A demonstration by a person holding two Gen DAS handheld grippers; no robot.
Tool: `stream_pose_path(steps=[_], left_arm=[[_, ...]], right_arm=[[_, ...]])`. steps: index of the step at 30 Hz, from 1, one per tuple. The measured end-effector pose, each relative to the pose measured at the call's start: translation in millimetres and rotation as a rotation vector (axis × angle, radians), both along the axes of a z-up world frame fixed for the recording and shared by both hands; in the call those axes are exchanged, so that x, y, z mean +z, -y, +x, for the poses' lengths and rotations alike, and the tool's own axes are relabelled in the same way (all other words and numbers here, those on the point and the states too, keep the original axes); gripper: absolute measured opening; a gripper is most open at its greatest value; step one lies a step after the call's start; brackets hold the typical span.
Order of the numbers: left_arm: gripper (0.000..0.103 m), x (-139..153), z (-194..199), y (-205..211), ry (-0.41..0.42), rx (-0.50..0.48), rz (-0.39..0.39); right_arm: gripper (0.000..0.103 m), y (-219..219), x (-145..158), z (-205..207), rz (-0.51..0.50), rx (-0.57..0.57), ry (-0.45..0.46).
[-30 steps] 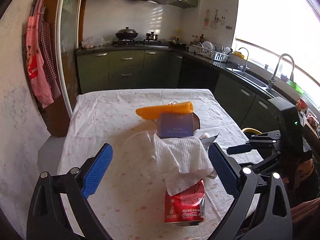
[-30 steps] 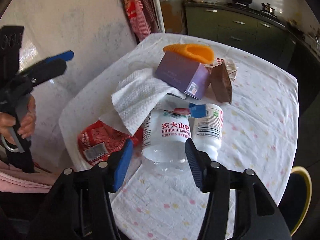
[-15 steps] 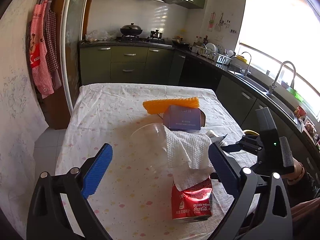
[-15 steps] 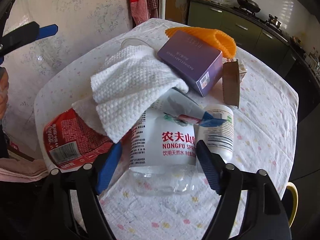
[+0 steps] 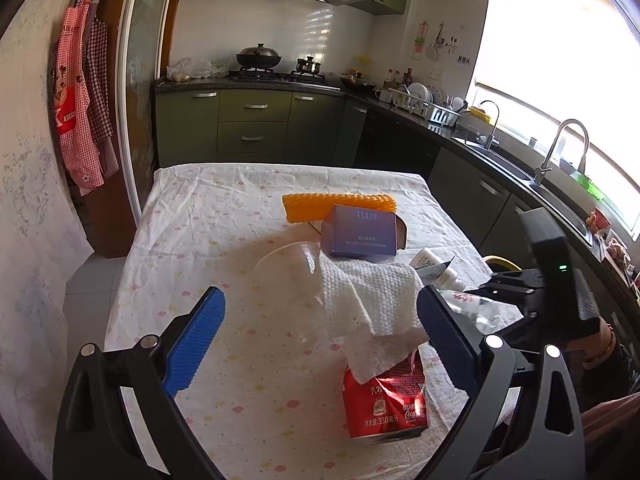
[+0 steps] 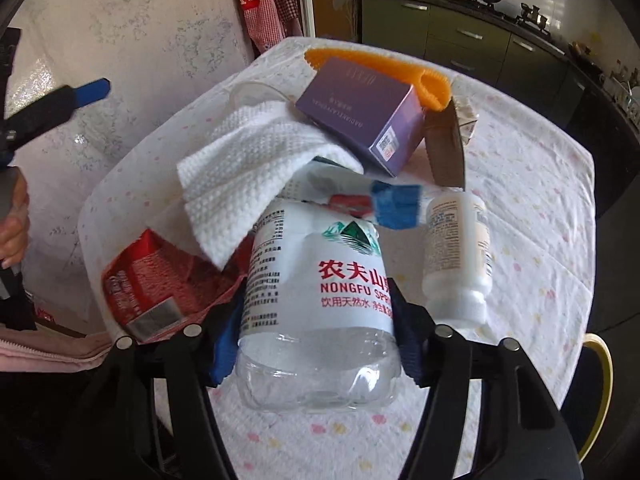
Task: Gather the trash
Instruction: 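Grasp the clear Nongfu water bottle with the right tool, then carry the water bottle into the bin and open the right tool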
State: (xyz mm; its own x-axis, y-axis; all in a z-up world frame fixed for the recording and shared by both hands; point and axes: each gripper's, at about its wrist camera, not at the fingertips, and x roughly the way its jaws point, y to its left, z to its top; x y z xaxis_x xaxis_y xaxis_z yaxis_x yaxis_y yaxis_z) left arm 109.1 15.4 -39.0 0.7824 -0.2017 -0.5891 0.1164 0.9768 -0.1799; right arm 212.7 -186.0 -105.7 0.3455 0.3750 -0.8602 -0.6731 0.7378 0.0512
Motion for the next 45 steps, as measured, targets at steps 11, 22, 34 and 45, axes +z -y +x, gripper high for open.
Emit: stream_pose_path(steps=[11, 22, 34, 45], left_arm=[[0.096, 2, -3, 5, 0.001, -0.010, 0.002], [0.096, 3, -5, 17, -0.001, -0.041, 0.010], [0.096, 2, -3, 39, -0.015, -0.091, 0.023], [0.096, -4, 5, 60, -0.042, -0.139, 0.042]], right_arm=[[0.061, 36, 35, -46, 0.019, -0.025, 0.017], [0.061, 102, 49, -76, 0.127, -0.163, -0.015], [0.061, 266, 26, -43, -0.034, -0.688, -0.003], [0.062, 317, -51, 40, -0.129, -0.863, -0.119]])
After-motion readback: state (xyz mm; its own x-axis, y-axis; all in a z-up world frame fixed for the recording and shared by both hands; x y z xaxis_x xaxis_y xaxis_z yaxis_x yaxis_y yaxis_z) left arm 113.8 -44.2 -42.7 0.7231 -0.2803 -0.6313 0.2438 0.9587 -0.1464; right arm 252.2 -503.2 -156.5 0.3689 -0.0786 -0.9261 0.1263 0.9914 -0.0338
